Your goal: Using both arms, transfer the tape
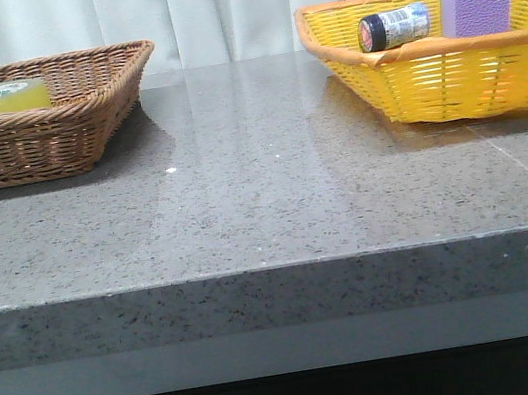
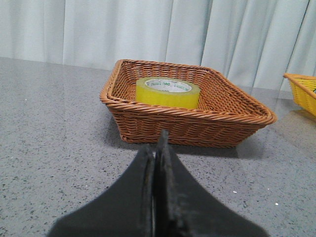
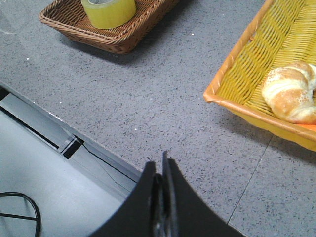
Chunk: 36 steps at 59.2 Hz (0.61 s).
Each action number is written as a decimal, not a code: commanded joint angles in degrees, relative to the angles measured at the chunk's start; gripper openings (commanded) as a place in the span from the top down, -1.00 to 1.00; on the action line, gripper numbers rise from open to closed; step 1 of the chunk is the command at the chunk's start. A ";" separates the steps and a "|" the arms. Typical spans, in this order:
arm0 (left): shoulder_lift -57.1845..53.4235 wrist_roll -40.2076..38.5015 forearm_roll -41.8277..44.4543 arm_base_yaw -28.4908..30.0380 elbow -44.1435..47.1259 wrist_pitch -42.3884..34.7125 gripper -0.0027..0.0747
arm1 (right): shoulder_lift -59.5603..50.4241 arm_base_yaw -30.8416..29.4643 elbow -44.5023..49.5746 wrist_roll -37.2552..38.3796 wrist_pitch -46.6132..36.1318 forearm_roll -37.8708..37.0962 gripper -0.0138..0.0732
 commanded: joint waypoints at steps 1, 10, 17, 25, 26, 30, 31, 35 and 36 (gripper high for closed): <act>-1.00 -0.58 -0.21 0.02 2.10 -4.91 0.98 | -0.11 -0.12 -1.35 -0.25 -3.67 0.56 0.84; -1.00 -0.58 -0.21 0.02 2.10 -4.91 0.98 | -0.11 -0.12 -1.35 -0.25 -3.67 0.56 0.84; -1.00 -0.58 -0.21 0.02 2.10 -4.91 0.98 | -0.59 -0.42 -1.35 -0.25 -4.86 -2.02 0.84; -1.00 -0.58 -0.21 0.02 2.10 -4.91 0.98 | -4.35 -5.06 1.16 -0.25 -9.20 -7.22 0.84; -1.00 -0.58 -0.21 0.02 2.10 -4.91 0.98 | -4.91 -5.83 1.78 -0.25 -10.19 -7.50 0.84; -1.00 -0.58 -0.21 0.02 2.10 -4.91 0.98 | -8.56 -9.88 5.61 -0.25 -16.30 -9.49 0.84; -1.00 -0.58 -0.21 0.02 2.10 -4.91 0.98 | -9.30 -10.59 6.96 -0.25 -17.52 -9.83 0.84; -1.00 -0.58 -0.21 0.02 2.10 -4.91 0.98 | -13.25 -13.49 11.31 -0.25 -22.89 -10.81 0.84; -1.00 -0.58 -0.21 0.02 2.10 -4.91 0.98 | -14.05 -14.32 12.32 -0.25 -24.58 -10.88 0.84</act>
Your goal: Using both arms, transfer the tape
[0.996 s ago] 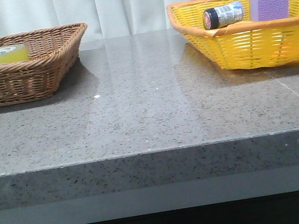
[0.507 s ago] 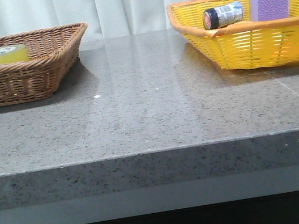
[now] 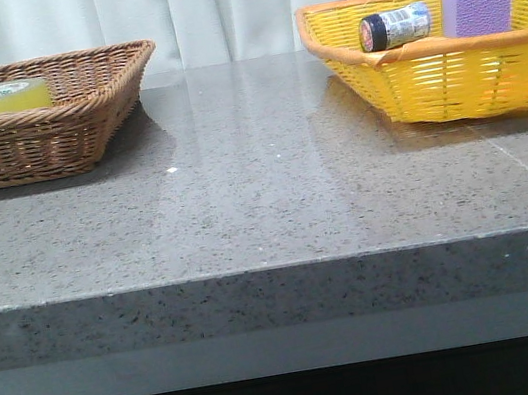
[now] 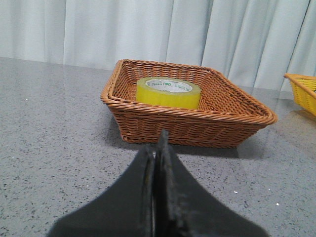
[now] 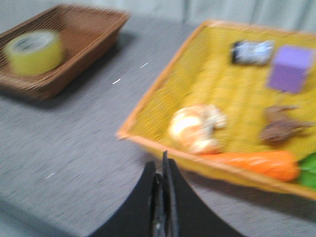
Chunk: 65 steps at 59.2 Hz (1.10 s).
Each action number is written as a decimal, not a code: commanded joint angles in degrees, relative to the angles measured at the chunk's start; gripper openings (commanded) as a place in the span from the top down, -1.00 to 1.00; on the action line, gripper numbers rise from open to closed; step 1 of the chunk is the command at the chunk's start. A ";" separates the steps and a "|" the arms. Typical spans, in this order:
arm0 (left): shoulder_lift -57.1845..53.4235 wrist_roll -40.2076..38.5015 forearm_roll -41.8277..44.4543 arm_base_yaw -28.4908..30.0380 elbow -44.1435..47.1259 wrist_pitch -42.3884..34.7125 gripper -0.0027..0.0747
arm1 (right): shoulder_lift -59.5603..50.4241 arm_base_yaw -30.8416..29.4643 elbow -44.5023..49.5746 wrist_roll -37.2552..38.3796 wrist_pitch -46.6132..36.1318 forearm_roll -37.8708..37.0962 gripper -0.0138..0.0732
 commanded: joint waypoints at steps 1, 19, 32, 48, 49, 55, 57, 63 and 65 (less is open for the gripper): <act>-1.00 -0.58 -0.21 0.02 2.10 -4.81 0.98 | -4.97 -3.69 4.36 -0.25 -12.18 -1.63 0.84; -1.00 -0.58 -0.21 0.02 2.10 -4.81 0.98 | -20.19 -9.43 23.70 -0.25 -22.10 -1.58 0.84; -1.00 -0.58 -0.21 0.02 2.10 -4.81 0.98 | -27.57 -12.62 34.68 -0.25 -27.12 -1.51 0.84; -1.00 -0.58 -0.21 0.02 2.10 -4.69 0.98 | -29.29 -12.81 38.72 -0.25 -33.08 -1.32 0.84; -1.00 -0.58 -0.21 0.02 2.10 -4.69 0.98 | -29.23 -12.81 38.72 -0.25 -33.22 -1.32 0.84; -1.00 -0.58 -0.21 0.02 2.10 -4.69 0.98 | -29.23 -12.81 38.72 -0.25 -33.22 -1.32 0.84; -1.00 -0.58 -0.21 0.02 2.10 -4.69 0.98 | -29.23 -12.81 38.72 -0.25 -33.22 -1.32 0.84; -1.00 -0.58 -0.21 0.02 2.10 -4.69 0.98 | -29.23 -12.81 38.72 -0.25 -33.22 -1.32 0.84; -1.00 -0.58 -0.21 0.02 2.10 -4.69 0.98 | -29.23 -12.81 38.72 -0.25 -33.22 -1.32 0.84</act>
